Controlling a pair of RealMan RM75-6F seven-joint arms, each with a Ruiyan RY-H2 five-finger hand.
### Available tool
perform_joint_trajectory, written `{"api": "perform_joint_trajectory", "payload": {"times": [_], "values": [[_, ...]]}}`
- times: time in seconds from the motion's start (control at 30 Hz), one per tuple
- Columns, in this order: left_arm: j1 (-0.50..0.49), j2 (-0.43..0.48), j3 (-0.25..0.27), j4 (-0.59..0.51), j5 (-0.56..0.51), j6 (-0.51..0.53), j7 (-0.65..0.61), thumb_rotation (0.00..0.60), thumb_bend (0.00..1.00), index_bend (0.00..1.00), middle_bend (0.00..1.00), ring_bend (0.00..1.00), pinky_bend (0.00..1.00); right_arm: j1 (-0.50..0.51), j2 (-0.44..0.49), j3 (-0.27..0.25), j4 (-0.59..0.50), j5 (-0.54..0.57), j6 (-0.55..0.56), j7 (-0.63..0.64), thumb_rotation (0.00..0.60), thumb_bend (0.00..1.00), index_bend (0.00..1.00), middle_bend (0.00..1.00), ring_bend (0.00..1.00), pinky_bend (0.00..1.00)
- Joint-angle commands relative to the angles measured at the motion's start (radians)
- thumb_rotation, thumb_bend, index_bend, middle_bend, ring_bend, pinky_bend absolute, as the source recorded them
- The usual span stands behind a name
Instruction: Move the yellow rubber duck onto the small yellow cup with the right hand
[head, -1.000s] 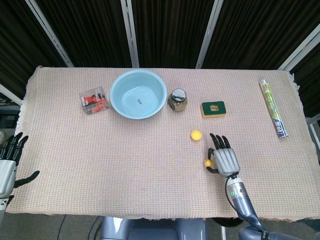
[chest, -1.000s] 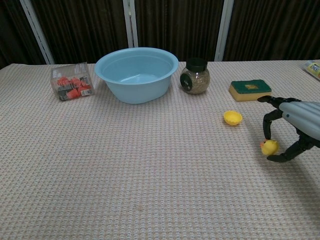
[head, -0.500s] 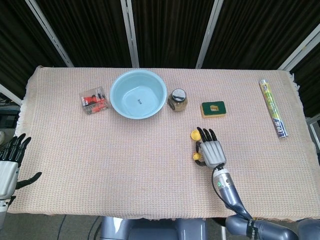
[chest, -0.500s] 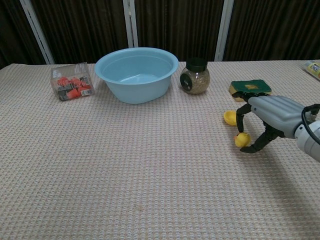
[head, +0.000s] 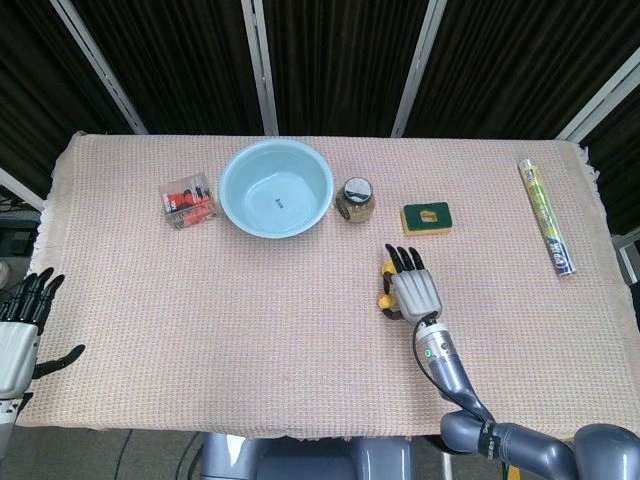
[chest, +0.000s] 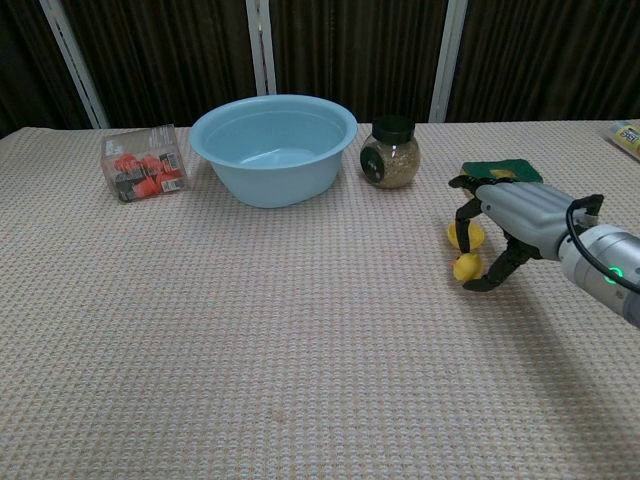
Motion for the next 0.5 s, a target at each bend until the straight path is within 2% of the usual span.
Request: {"api": "perform_joint_trajectory", "payload": {"times": [0.03,0.5], "values": [[0.000,0.001,0.001,-0.001,-0.001,-0.002,0.000,0.600,0.00,0.00,0.00,0.00,0.20,0.004,0.009,0.004,0.004,0.002,-0.001,0.004,0.600,0.14,0.56,0.00,0.00,0.00],[0.000,0.004,0.004,-0.010,-0.001,-0.007,0.011,0.600,0.00,0.00,0.00,0.00,0.20,0.017,0.036,0.025,0.008,0.039,0.004,0.003,0.600,0.14,0.56,0.00,0.00,0.00]]}}
